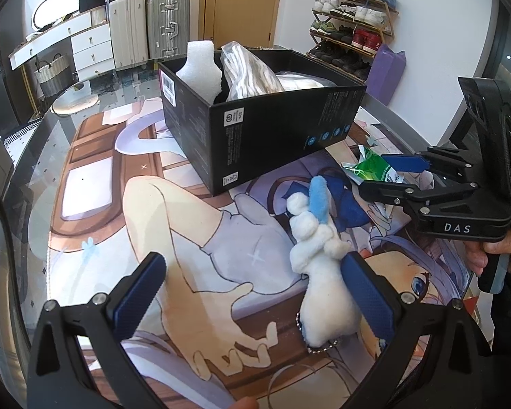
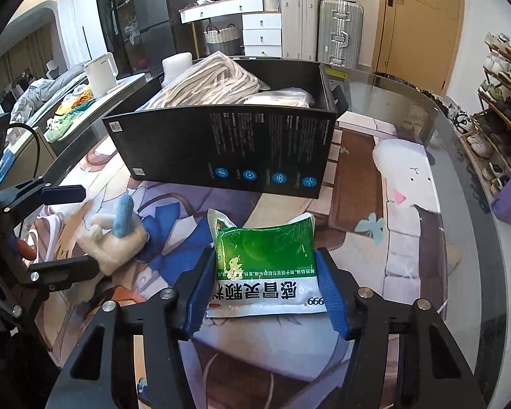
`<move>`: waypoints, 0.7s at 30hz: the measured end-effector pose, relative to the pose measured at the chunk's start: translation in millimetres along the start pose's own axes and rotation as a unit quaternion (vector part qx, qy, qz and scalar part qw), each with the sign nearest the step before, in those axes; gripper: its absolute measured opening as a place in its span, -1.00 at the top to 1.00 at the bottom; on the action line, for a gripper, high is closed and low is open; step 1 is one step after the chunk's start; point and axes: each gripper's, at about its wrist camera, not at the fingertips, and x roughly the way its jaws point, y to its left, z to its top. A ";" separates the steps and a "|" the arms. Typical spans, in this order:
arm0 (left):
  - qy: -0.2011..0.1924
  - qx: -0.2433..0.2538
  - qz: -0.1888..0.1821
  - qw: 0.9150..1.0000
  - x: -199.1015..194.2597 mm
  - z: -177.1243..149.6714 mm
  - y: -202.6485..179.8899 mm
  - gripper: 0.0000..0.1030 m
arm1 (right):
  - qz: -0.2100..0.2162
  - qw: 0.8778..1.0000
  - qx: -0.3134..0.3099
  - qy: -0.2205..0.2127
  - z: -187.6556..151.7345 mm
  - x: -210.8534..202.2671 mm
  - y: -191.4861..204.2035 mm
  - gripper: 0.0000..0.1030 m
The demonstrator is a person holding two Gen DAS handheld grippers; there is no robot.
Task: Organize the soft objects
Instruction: 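Close the right gripper on the green packet while the left grips the plush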
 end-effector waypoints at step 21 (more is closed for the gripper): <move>0.005 0.047 -0.017 0.999 1.1 -7.8 -29.1 -0.69 | 0.011 1.000 -0.005 -0.001 -1.2 -6.3 3.8 -0.14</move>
